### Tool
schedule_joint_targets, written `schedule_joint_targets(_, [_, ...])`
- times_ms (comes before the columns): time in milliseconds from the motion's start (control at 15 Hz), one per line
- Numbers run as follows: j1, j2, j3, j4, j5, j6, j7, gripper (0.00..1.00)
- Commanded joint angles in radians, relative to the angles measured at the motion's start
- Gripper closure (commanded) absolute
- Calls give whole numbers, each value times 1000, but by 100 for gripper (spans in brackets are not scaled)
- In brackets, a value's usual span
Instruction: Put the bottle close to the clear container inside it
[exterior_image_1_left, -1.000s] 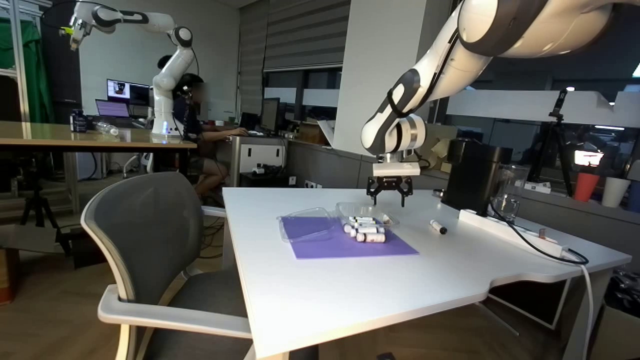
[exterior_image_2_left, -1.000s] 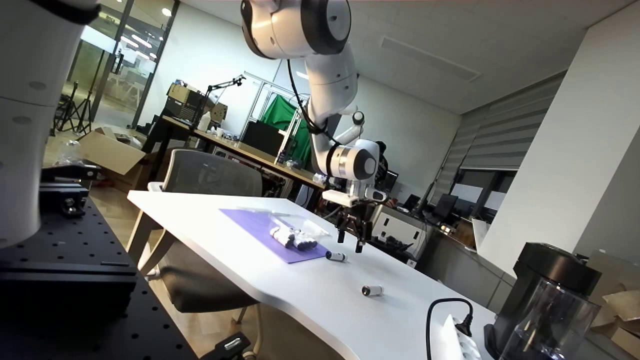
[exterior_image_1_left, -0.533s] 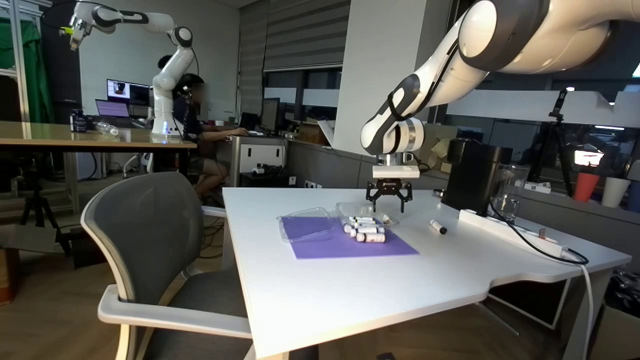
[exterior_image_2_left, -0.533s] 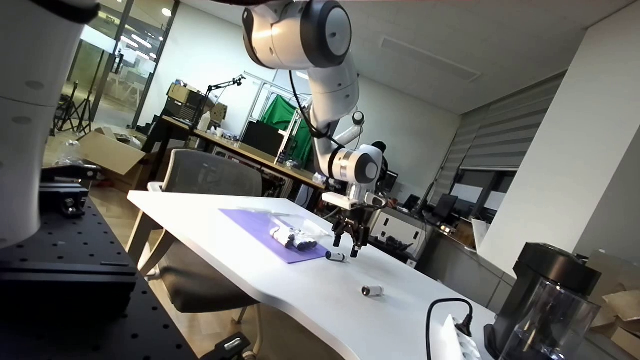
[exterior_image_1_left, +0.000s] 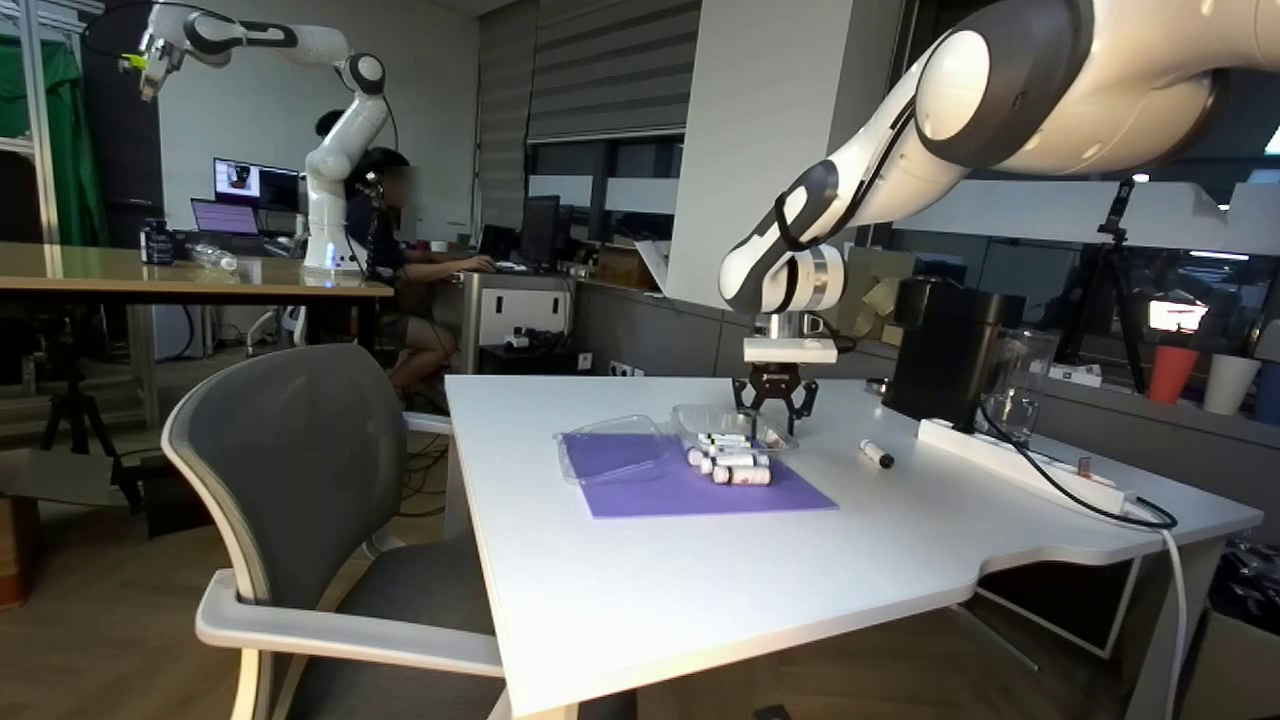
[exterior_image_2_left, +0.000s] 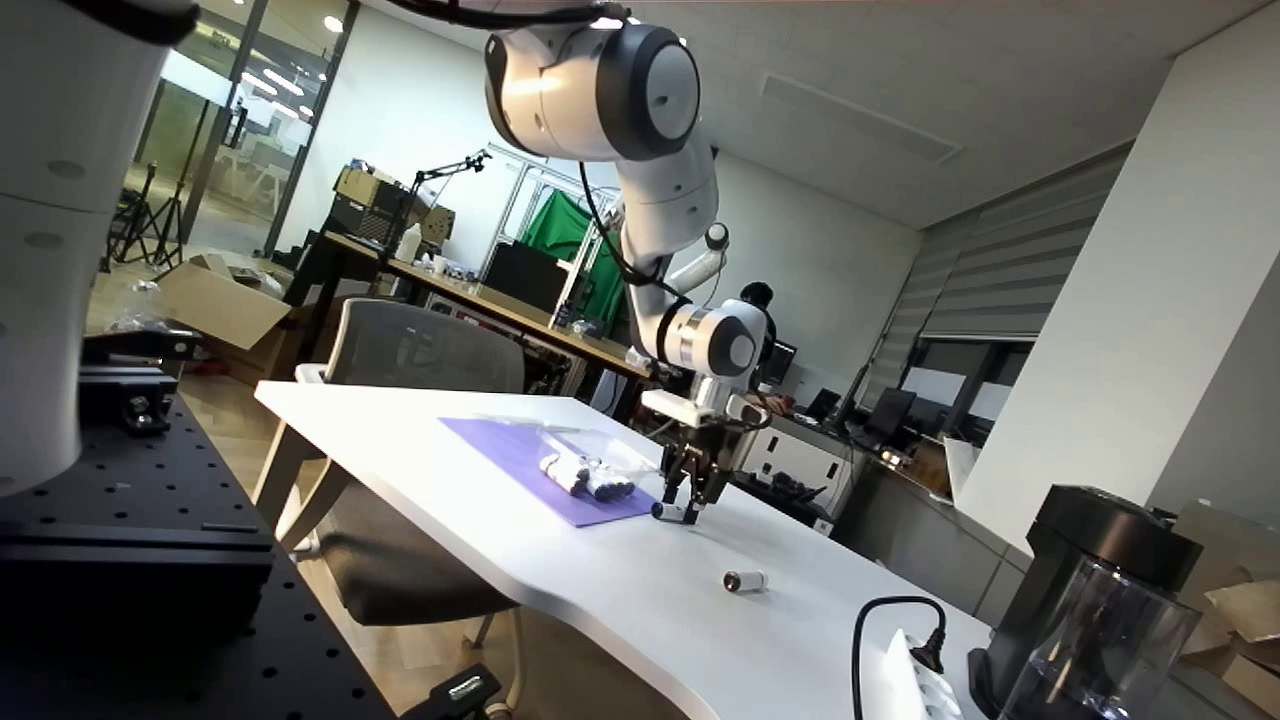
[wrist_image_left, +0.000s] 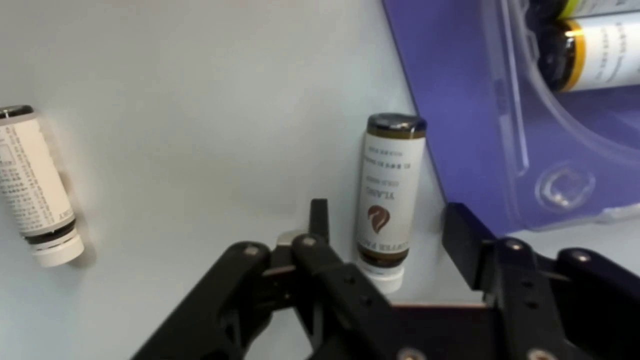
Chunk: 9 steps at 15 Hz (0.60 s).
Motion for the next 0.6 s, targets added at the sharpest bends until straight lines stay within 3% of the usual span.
schedule_joint_targets(0, [-17,42,17,89,19,-52,-9,67])
schedule_joint_targets(267, [-21,20,9,94,9,-57,-42,95])
schedule_joint_targets(533, [-48,-63,23,71,-9,-63,-222,93])
